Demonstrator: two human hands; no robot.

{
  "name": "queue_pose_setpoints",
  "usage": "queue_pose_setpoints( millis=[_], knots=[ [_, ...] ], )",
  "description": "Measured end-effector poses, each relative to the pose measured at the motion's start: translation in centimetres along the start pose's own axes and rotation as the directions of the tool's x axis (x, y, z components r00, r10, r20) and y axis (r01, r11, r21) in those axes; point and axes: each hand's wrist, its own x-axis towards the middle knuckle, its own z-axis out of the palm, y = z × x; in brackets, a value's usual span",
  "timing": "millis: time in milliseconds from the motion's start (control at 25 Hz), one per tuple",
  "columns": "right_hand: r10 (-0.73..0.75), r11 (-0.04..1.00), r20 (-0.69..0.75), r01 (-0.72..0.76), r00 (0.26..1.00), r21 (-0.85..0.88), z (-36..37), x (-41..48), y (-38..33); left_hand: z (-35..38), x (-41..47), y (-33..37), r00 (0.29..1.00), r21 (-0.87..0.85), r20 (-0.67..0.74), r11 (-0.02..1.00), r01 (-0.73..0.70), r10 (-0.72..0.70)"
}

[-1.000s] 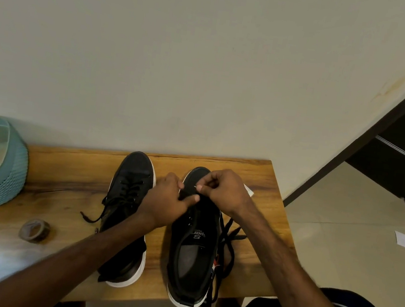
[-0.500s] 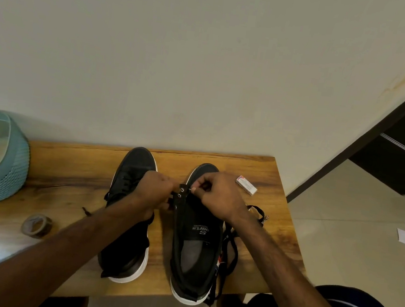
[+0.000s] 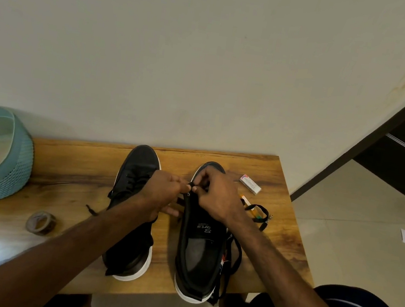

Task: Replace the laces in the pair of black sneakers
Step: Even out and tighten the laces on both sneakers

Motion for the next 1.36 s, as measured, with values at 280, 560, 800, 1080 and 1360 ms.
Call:
queue_pose_setpoints(
  millis=[280,560,800,1080,1360],
  knots=[
    [-0.097,0.995,-0.04,0.096,0.995,-0.009,-0.1,-0.4,-0.4,-0.1,-0.3,0.0,0.996,0.099,0.068,0.993,-0.067,0.061],
    [-0.146,0.968,0.02,0.147,0.989,-0.203,-0.6,-0.5,-0.9,0.4,0.0,-1.0,0.991,0.163,0.016,0.977,-0.137,0.136],
    [0.032,0.995,0.017,-0.034,0.999,0.091,-1.2,0.0,0.9,1.1,0.4,-1.5,0.973,0.19,-0.077,0.961,-0.2,0.218],
    [0.025,0.996,0.017,-0.026,1.0,0.08,-1.4,-0.3,0.8,1.5,0.3,-1.7,0.945,0.263,-0.105,0.925,-0.274,0.31],
    [-0.061,0.995,-0.018,0.06,0.998,-0.085,-0.5,-0.1,0.6,1.7,0.3,-2.0,0.926,0.295,-0.118,0.903,-0.312,0.358]
  ],
)
